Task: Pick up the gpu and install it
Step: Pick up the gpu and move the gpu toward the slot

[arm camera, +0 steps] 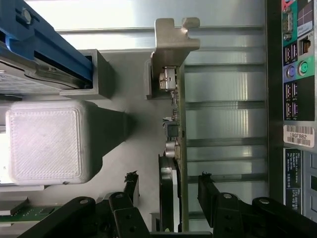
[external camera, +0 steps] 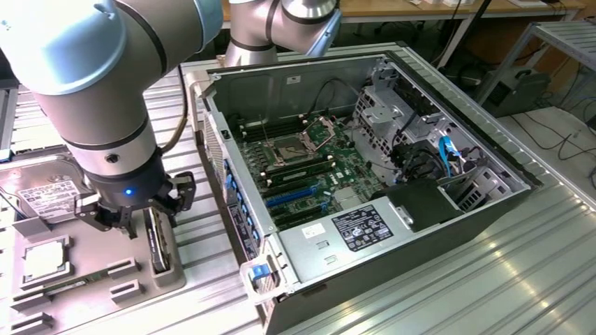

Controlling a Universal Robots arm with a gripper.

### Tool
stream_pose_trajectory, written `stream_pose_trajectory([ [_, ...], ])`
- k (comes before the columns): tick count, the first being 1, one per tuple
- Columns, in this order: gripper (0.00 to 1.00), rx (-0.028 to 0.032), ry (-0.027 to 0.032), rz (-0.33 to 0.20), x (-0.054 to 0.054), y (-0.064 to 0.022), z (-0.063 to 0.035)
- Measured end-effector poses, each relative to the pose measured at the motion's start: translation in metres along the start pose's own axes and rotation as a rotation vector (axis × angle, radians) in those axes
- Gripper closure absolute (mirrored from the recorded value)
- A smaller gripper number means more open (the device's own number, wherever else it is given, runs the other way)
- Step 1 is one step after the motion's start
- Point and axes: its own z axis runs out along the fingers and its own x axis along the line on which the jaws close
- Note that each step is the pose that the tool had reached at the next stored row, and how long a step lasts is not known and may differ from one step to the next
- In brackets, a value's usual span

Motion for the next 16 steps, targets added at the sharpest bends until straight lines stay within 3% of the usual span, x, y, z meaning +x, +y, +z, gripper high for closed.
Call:
stream_pose_trajectory([
  [16, 0.4, 0.001, 0.0021, 0.021, 0.0, -0.0018, 0.0055],
])
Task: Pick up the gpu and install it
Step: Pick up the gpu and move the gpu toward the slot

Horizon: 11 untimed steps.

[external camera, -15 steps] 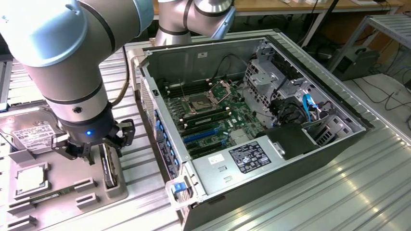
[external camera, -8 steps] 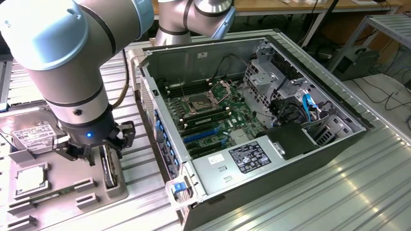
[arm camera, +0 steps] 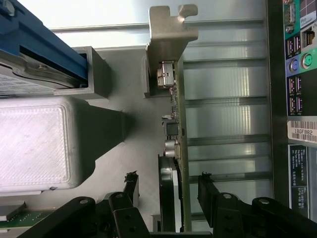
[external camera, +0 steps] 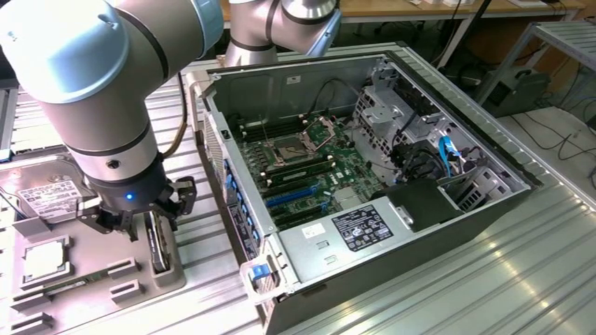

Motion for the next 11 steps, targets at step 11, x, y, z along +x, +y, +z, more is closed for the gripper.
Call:
stream_pose_trajectory([
  [11, 0.54, 0.0, -0.0001, 0.0, 0.0, 0.0, 0.0],
])
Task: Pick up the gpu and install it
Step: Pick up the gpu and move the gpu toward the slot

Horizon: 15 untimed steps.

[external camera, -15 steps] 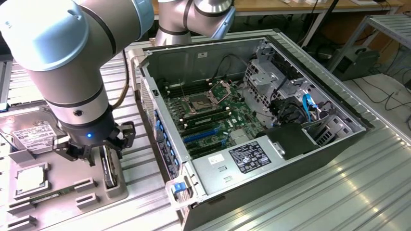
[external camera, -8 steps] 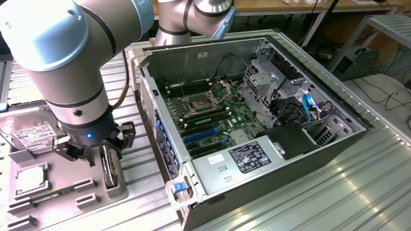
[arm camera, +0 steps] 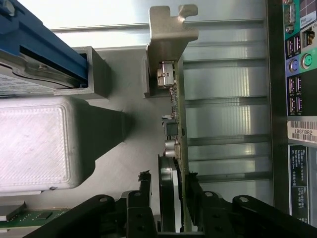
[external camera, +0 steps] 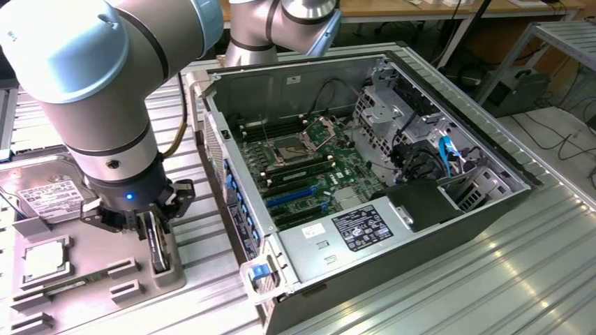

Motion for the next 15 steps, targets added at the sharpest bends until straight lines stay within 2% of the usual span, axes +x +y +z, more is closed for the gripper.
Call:
stream_pose_trajectory([
  [1, 0.61, 0.0, 0.0, 0.0, 0.0, 0.0, 0.0],
  [6, 0.61, 0.0, 0.0, 0.0, 0.0, 0.0, 0.0],
  [7, 0.62, 0.0, 0.0, 0.0, 0.0, 0.0, 0.0],
  [8, 0.69, 0.0, 0.0001, 0.0, 0.0, 0.0, 0.0],
  [10, 0.72, 0.0001, 0.0001, 0.0, 0.0, 0.0, 0.0],
  [15, 0.72, 0.0001, 0.0001, 0.0, 0.0, 0.0, 0.0],
])
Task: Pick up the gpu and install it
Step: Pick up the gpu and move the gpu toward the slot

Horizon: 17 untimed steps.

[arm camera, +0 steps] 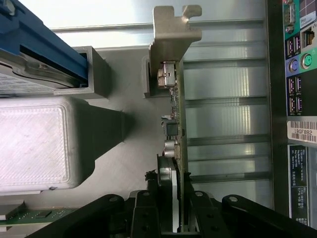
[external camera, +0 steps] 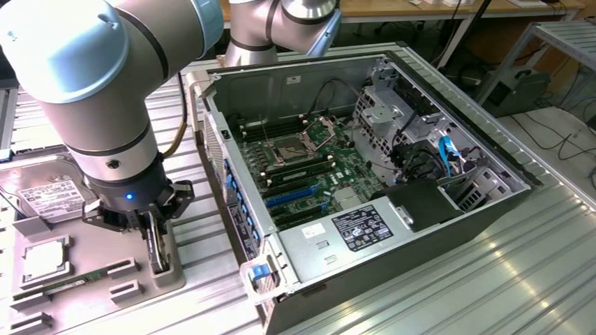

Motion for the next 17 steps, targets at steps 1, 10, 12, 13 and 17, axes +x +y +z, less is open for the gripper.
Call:
stream_pose_trajectory([
  [1, 0.72, 0.0, 0.0, 0.0, 0.0, 0.0, 0.0],
  [10, 0.72, -0.0039, 0.0002, 0.0, -0.0001, 0.0, 0.0],
  [12, 0.72, -0.0071, 0.0002, 0.0, -0.0001, 0.0, 0.0],
  [13, 0.72, -0.0078, 0.0001, 0.0, -0.0001, 0.0, -0.0001],
  [17, 0.72, -0.0087, 0.0005, 0.0, -0.0001, 0.0001, -0.0031],
])
